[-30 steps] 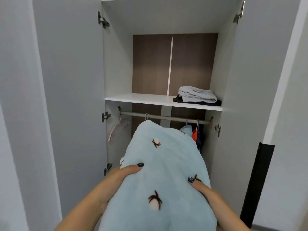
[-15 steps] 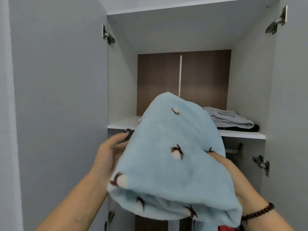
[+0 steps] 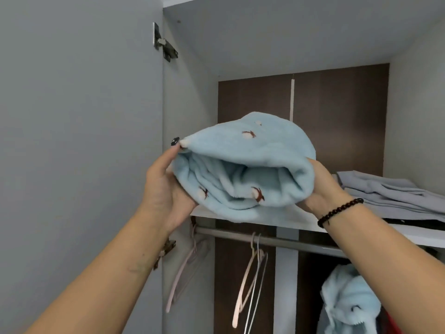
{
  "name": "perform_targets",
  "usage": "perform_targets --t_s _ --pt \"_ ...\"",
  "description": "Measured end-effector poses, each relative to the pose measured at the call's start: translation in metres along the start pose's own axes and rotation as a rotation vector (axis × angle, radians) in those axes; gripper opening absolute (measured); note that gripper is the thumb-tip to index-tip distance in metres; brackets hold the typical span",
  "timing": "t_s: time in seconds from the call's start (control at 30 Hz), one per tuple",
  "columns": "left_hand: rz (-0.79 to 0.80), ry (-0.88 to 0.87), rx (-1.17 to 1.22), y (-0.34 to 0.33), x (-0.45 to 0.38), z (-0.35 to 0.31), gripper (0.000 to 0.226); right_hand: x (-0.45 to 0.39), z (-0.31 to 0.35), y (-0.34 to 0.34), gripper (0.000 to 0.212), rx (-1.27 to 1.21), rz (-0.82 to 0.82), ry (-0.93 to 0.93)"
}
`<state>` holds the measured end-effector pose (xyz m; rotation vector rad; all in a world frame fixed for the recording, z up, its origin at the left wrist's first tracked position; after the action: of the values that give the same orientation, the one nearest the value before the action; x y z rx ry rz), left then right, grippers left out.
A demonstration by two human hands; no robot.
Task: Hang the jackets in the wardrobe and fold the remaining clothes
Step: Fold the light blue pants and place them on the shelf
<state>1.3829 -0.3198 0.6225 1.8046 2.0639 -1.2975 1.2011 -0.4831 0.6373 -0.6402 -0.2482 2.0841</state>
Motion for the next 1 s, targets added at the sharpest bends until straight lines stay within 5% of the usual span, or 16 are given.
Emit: perform_targets --t_s 0.17,0.3,0.5,0.63,0.73,0.83,0.93,1.0 --pt "-0.220 -0.073 -0.442 0.024 -0.066 -0.004 0.041 -0.084 -0.011 -0.021 0.034 0.052 0.008 -0.127" --pt "-0.293 -0.043 -0.577 0.059 -0.086 0.005 0.032 -0.140 -0.045 -0.020 0.014 0.246 0.012 -0.285" --pt "-0.485 -0.021 -0.961 0.100 -0.101 0.041 0.063 -0.176 -0.109 -0.011 0.015 0.483 -0.004 -0.393" --pt "-0.504 -0.057 -1.282 0.105 -0.129 0.060 0.056 -0.196 -0.125 -0.026 0.005 0.481 -0.019 -0.368" --pt "-0.421 -0.099 -1.674 0.106 -0.146 0.075 0.051 -0.203 -0.134 -0.027 0.044 0.550 -0.044 -0.400" --pt "-0.251 -0.134 -1.798 0.095 -0.168 0.081 0.040 -0.200 -0.125 -0.021 0.050 0.677 0.104 -0.563" --pt "-0.217 -0.022 -1.678 0.087 -0.189 0.071 0.042 -0.199 -0.094 -0.016 0.062 1.036 0.150 -0.590" --pt "-0.191 0.068 -1.700 0.087 -0.200 0.066 0.033 -0.214 -0.069 -0.017 0.077 1.485 0.022 -0.322"
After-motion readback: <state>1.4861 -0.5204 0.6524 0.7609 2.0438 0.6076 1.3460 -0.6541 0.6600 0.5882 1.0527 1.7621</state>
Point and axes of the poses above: each hand's wrist, its own x-axis away from the middle knuckle, its own y-axis out of the back of the hand, z = x × y, the point moved 3 cm from there along -x, towards the middle knuckle, and after that the axes turned 3 degrees about -y, right-handed, at the moved point
